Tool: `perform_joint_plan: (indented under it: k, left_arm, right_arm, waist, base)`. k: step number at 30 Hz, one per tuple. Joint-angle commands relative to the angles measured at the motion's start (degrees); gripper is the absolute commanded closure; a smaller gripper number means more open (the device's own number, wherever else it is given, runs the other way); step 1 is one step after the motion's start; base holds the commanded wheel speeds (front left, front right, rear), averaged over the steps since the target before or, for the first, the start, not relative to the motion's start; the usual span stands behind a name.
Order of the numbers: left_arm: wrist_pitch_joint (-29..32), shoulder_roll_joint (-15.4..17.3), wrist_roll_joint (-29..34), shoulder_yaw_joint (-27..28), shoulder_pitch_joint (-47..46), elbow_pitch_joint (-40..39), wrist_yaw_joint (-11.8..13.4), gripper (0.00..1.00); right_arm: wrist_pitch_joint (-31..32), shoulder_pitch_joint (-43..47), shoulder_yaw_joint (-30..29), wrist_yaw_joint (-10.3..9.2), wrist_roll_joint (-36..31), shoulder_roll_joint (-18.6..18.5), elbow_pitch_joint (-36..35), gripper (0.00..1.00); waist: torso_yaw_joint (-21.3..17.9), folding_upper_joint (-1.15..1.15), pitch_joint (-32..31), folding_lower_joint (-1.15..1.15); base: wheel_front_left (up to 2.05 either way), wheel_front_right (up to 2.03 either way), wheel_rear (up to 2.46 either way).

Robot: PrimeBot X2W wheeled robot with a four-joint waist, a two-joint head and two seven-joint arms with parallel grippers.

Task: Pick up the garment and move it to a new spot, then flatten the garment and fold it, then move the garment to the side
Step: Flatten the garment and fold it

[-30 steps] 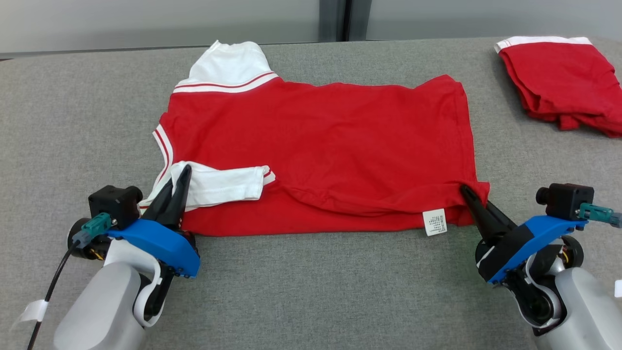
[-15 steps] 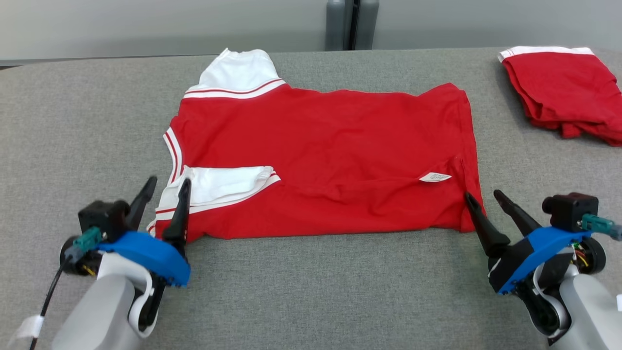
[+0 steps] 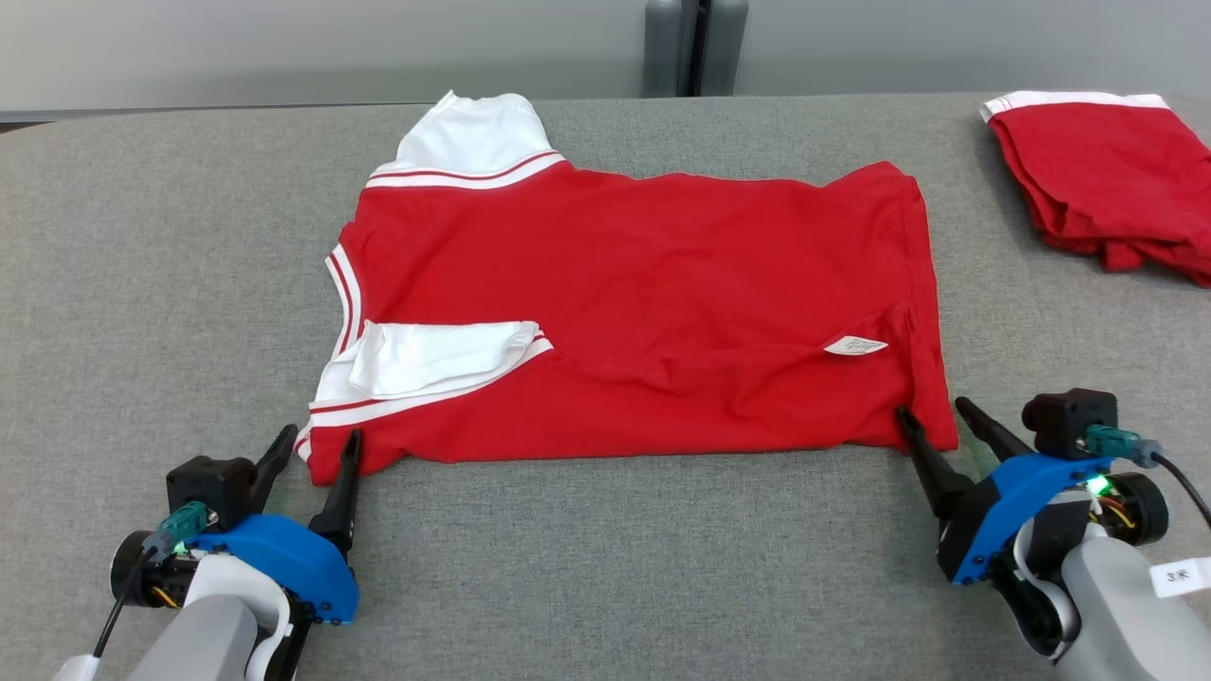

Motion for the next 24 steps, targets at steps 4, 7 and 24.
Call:
perform_joint_plan:
  k: [4,7,24]
  left_arm:
    - [0.57,-0.45,-0.46,-0.86,-1.79,3.21,-0.08,0.0]
    - [0.46,-0.99,-0.81,-1.43,-2.48,4.52,-0.23,0.0]
    - [-0.44,-2.26,-5.44,0.38,1.42,3.68,-0.4,1.0]
  right_arm:
    - [-0.3,-3.14,0.37,0.03,-1.07,2.01,4.84,0.0]
    - [-0.58,-4.25,0.8,0.03,-0.99,3.2,7.52,0.0]
    - [-9.12,-2.7,3.91,0.03,4.51,3.56,12.32,1.0]
  waist:
    - [-0.2,0.0,0.29,0.0]
    - [-0.16,0.0,0.51,0.0]
    - [0.15,0.0,-4.07,0.0]
  base:
    - [0.0,0.0,0.0]
    - [0.0,0.0,0.0]
    - [0.0,0.0,0.0]
